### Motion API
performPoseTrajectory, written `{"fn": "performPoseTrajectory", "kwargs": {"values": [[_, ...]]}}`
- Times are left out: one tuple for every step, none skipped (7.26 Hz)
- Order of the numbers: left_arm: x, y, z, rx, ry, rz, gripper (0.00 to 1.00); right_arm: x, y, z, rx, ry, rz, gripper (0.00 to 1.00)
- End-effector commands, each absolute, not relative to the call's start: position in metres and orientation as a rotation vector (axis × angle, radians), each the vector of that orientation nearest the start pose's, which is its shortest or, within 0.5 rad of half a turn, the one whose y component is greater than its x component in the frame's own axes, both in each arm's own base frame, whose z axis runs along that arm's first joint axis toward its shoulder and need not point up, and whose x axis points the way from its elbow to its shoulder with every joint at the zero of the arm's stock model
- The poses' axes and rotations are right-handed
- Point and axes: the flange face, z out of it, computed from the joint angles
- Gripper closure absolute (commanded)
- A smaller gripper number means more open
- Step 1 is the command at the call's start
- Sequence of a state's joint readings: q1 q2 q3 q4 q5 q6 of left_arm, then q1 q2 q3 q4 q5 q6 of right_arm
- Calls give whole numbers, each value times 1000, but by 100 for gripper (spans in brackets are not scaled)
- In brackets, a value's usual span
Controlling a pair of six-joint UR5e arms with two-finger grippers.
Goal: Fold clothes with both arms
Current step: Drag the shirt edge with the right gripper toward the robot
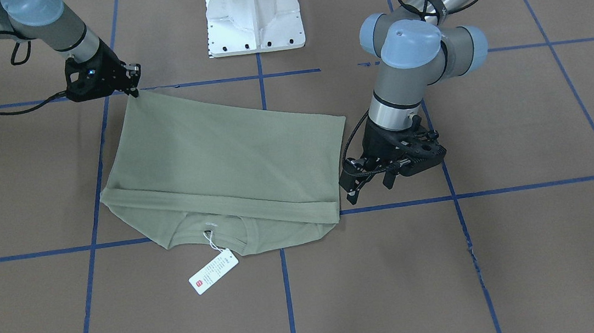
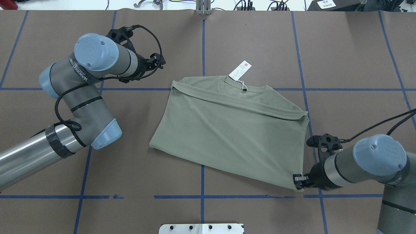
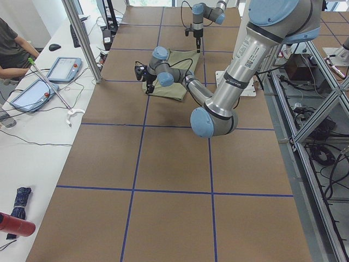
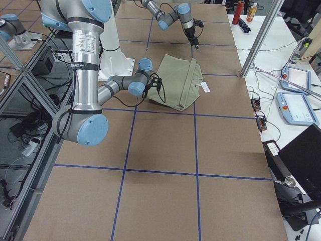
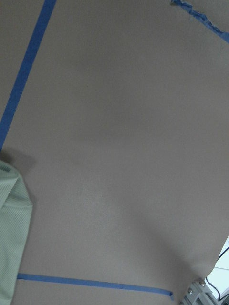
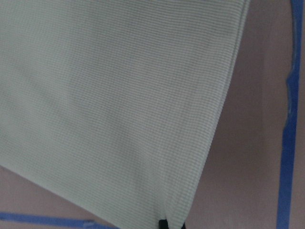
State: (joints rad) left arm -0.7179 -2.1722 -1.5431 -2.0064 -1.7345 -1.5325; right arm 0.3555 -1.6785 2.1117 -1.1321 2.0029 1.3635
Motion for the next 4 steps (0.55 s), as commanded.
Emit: {"fn": "performPoseTrajectory", "kwargs": {"values": [[452, -555, 267, 268, 997, -554, 0, -396, -146, 393, -364, -914, -191, 100], [452, -555, 267, 269, 997, -555, 0, -400, -126, 388, -404, -910, -221, 78], [453, -554, 266, 270, 998, -554, 0, -399, -119, 379, -414, -930, -229, 1], [454, -552, 265, 272, 1000, -551, 0, -398, -119, 373, -418, -940, -217, 0]]}}
